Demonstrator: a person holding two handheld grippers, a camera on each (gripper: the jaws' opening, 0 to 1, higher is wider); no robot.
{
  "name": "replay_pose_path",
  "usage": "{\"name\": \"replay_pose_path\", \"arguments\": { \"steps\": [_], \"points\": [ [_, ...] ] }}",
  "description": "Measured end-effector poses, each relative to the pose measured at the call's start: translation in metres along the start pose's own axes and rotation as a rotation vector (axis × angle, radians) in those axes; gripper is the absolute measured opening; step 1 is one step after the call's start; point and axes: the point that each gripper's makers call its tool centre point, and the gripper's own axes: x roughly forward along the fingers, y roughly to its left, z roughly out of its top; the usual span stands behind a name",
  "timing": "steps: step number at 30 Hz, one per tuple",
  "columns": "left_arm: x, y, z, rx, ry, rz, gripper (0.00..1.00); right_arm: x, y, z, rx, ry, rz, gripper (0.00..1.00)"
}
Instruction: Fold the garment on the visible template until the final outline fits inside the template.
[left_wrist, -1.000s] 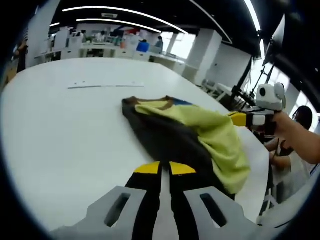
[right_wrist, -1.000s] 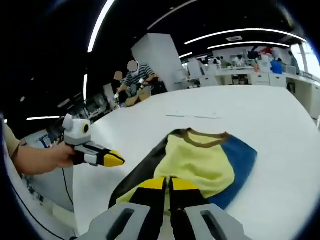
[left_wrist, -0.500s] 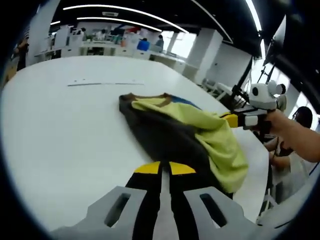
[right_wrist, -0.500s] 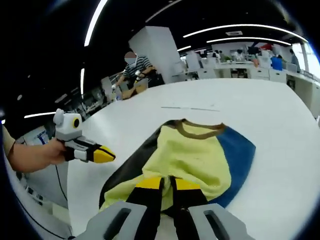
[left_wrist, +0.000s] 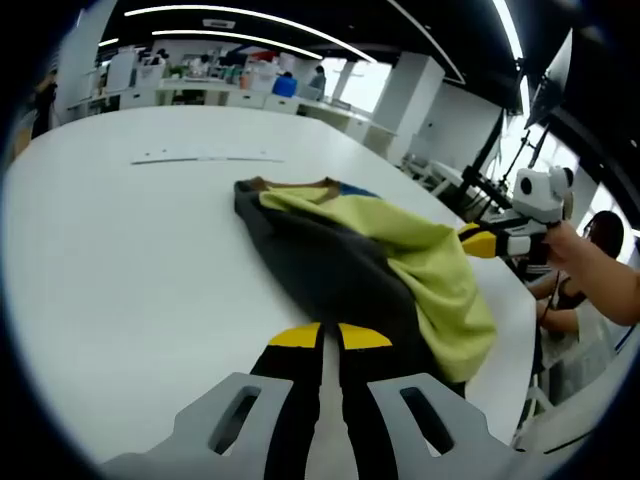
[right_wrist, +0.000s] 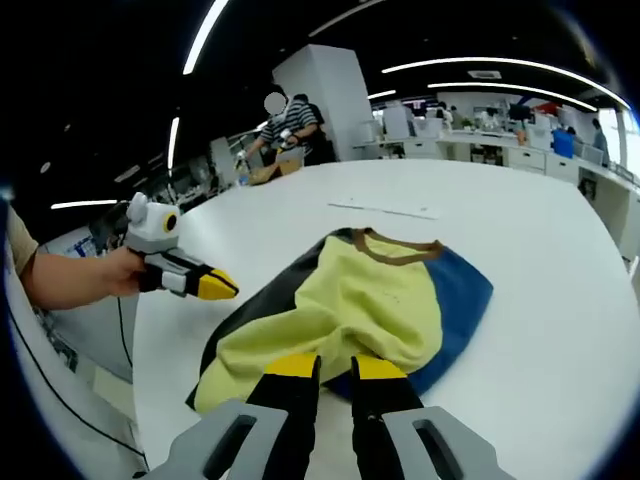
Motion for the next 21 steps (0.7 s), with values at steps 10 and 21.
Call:
{"name": "replay_pose_path", "arguments": {
  "steps": [10, 21],
  "points": [
    [-0.001, 0.002, 0.000, -0.001, 0.002, 0.004, 0.03, 0.008, 0.001, -0.037, -0.202, 0.088, 0.002, 0.04],
    [-0.002, 0.003, -0.008, -0.018, 0.008, 0.011, 0.03, 0.029, 0.004, -0.030, -0.410, 0.083, -0.010, 0.05]
  ]
}}
